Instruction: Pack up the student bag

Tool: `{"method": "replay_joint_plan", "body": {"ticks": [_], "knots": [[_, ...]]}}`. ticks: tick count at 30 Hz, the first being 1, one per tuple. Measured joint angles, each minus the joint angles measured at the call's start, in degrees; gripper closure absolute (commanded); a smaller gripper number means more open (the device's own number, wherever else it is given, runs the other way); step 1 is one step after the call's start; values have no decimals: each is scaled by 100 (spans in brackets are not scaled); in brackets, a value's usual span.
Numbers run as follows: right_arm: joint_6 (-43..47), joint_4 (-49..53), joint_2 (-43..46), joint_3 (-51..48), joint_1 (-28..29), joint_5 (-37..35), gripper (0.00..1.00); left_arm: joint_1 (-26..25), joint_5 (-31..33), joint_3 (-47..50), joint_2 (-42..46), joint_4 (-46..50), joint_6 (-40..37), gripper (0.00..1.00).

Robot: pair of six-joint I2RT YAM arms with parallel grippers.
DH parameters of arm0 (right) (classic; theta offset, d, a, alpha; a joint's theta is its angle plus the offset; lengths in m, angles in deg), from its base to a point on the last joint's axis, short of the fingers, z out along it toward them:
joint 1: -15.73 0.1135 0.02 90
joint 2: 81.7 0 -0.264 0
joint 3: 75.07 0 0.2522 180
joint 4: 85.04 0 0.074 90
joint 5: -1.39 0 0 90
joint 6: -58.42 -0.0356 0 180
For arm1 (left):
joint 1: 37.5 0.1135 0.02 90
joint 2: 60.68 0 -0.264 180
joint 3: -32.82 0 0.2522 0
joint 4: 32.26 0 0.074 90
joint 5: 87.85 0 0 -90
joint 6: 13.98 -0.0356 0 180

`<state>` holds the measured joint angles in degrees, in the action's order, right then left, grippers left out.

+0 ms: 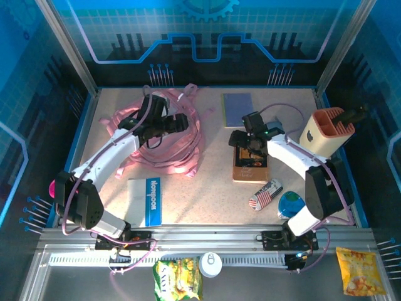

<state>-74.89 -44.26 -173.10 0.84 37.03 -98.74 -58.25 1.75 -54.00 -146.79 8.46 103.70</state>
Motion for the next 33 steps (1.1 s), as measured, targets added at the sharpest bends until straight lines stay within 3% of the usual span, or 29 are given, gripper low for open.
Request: {"method": "replay_joint_plan", "body": {"ticks": [5, 17, 25, 33], "knots": [[160, 63, -308, 0, -367, 374, 2, -306, -501, 0, -238, -146, 442, 1], [282, 31, -885, 22, -540, 833, 6, -940, -1064, -446, -1309, -254, 1095, 1], [111, -450, -990, 63, -289, 1506, 12, -1178, -1281, -776, -1867, -271, 1298, 1], [278, -527, -387, -87, -455, 1794, 16, -1237, -1611, -1113, -2382, -188, 1445, 1]]}}
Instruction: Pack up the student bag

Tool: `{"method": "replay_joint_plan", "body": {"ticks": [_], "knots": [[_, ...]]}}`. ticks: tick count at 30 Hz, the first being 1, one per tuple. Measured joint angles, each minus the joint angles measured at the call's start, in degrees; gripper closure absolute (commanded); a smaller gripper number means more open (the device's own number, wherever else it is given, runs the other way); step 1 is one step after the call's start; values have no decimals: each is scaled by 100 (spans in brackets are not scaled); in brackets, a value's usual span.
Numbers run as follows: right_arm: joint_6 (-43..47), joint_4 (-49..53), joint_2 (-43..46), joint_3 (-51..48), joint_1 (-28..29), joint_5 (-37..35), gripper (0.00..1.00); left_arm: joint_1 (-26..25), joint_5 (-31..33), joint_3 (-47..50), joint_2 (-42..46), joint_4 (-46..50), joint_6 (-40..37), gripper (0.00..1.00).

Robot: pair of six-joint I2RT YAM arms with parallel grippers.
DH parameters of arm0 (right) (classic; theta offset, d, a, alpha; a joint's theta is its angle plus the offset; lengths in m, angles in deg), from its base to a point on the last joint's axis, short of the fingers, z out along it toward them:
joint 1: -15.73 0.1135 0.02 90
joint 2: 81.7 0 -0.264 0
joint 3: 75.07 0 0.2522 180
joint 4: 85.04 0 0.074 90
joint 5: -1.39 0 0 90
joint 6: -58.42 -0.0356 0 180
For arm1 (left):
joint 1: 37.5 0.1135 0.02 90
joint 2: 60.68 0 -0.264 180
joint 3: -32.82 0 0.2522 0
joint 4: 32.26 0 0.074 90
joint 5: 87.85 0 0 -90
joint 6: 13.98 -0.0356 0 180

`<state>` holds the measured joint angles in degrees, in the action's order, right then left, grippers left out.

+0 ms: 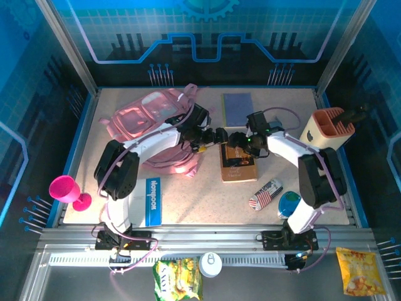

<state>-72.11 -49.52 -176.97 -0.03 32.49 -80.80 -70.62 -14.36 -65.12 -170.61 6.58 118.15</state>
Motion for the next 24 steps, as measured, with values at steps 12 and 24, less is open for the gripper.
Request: {"method": "replay_joint_plan", "body": {"ticks": [12, 24], "knots": [[970, 723, 275, -105, -614, -772, 49, -479, -289, -179, -640, -138, 496, 12], [1189, 918, -374, -144, -680, -581, 65, -481, -282, -280, -920, 74, 450, 18]]}}
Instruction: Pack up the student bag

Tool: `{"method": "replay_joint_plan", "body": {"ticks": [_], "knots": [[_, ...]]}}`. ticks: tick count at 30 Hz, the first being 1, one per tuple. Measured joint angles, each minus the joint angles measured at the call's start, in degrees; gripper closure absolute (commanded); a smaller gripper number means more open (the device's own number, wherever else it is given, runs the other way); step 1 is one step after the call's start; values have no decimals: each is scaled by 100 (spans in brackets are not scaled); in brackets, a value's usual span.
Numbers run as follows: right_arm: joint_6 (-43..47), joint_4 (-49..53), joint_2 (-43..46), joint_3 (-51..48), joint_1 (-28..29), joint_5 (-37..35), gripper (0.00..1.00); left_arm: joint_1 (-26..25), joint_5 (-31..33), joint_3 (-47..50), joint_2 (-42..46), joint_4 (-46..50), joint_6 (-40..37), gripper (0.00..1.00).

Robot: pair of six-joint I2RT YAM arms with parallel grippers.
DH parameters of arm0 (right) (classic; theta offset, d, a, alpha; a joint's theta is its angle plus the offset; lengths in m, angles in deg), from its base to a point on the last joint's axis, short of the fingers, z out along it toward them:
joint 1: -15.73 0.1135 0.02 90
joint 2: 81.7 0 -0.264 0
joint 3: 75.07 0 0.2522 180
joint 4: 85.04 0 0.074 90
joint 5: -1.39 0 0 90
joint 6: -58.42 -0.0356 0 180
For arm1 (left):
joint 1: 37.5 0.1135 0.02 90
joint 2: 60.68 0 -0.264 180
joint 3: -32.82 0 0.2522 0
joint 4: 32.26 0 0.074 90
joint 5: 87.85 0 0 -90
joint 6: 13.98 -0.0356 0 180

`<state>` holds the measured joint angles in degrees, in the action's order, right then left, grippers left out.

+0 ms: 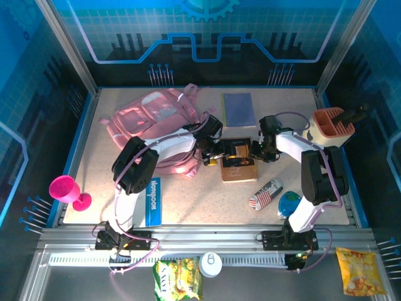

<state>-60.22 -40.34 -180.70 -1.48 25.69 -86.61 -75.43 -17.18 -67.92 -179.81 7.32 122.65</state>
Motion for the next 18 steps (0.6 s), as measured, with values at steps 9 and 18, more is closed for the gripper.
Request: {"method": "replay_joint_plan", "body": {"ticks": [9, 18], "knots": [[-13, -11, -72, 24, -26, 109, 71, 0, 0, -33, -269, -17, 79, 41], [-28, -46, -116, 26, -28, 170, 72, 0, -4, -70, -297, -92, 157, 42]]}}
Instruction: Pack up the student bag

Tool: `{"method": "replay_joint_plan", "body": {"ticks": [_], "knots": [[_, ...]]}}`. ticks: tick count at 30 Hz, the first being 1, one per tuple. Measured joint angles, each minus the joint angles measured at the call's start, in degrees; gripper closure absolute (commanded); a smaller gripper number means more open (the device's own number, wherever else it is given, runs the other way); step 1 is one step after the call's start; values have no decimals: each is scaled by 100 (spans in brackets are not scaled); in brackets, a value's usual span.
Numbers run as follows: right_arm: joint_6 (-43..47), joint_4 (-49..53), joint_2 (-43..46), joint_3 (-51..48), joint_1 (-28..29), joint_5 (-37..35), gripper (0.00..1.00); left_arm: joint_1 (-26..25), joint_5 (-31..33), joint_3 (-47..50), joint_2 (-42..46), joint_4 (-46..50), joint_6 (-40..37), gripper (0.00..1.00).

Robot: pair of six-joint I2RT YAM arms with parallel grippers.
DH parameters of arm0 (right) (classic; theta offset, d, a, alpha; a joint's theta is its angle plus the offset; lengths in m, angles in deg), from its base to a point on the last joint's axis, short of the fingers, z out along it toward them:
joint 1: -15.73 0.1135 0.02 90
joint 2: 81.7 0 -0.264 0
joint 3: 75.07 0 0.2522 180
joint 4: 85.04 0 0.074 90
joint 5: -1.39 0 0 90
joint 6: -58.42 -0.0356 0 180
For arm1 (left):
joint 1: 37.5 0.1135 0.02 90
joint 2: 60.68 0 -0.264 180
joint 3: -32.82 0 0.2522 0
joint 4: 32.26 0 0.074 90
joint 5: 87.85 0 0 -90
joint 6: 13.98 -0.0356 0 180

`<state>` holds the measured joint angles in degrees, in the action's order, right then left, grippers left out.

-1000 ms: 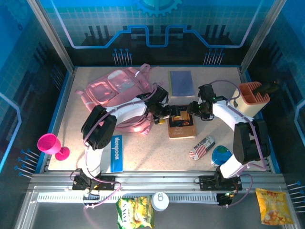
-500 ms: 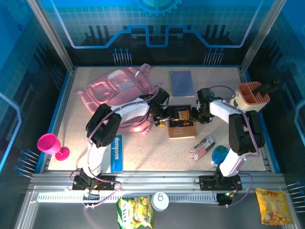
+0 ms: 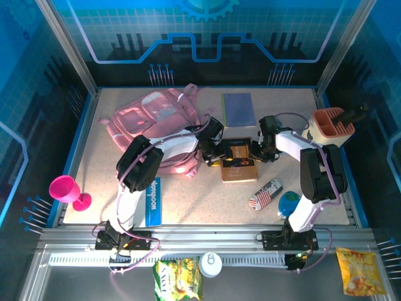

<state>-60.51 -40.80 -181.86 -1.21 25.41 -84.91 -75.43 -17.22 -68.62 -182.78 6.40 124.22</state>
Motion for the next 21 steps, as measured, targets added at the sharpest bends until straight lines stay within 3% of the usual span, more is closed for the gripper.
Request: {"method": "replay_joint_plan", "body": {"ticks": [5, 16, 21], "knots": [[-17, -9, -15, 0, -2, 37, 72, 0, -7, 0, -103, -72, 140, 36], [-20, 33, -63, 52, -39, 127, 72, 122, -398, -4, -162, -238, 271, 36], [-31, 85, -111, 120, -105, 136, 75, 240, -697, 2, -162, -516, 273, 42]]}}
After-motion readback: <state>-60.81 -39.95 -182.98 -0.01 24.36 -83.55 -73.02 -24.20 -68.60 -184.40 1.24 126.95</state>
